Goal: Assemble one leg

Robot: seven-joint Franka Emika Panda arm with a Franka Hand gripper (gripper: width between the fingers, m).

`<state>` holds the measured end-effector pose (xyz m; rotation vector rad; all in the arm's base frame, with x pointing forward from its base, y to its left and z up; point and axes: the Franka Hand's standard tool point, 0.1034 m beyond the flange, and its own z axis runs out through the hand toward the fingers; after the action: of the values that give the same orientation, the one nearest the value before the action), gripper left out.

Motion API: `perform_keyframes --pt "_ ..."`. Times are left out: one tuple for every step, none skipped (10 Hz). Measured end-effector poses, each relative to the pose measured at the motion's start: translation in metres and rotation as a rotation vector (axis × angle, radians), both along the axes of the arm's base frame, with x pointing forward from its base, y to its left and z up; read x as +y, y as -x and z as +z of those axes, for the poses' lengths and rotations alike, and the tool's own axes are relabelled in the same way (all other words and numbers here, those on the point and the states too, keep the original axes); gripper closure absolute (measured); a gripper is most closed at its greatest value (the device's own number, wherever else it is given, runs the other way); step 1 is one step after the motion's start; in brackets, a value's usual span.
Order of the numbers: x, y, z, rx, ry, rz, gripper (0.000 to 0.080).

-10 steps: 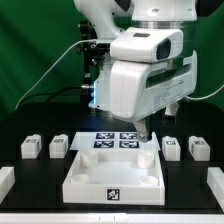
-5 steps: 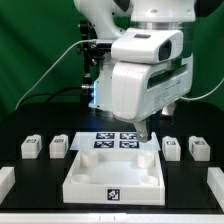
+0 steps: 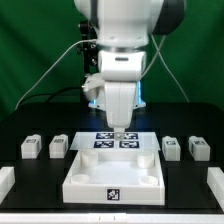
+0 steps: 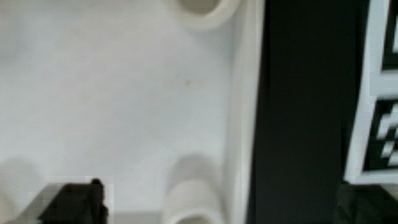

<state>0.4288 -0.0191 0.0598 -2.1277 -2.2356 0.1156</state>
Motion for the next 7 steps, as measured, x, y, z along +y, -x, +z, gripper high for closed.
perform_keyframes --pt "0.002 0.003 -0.013 0.009 -0.007 -0.012 0.0150" --pt "0.007 0.004 -0.025 0.015 -0.009 -0.056 0.0150" --pt "0.010 0.008 -0.038 0.035 -0.011 -0.088 0.0150" --pt "0.012 0.009 -0.047 0.043 -0.013 -0.104 0.0150" --pt "0.012 0.010 -0.050 0.042 -0.015 -0.106 0.0150" --pt "0.011 0.010 -0.050 0.042 -0.015 -0.107 0.0271" --pt "0.011 0.010 -0.050 0.042 -0.015 -0.108 0.0271"
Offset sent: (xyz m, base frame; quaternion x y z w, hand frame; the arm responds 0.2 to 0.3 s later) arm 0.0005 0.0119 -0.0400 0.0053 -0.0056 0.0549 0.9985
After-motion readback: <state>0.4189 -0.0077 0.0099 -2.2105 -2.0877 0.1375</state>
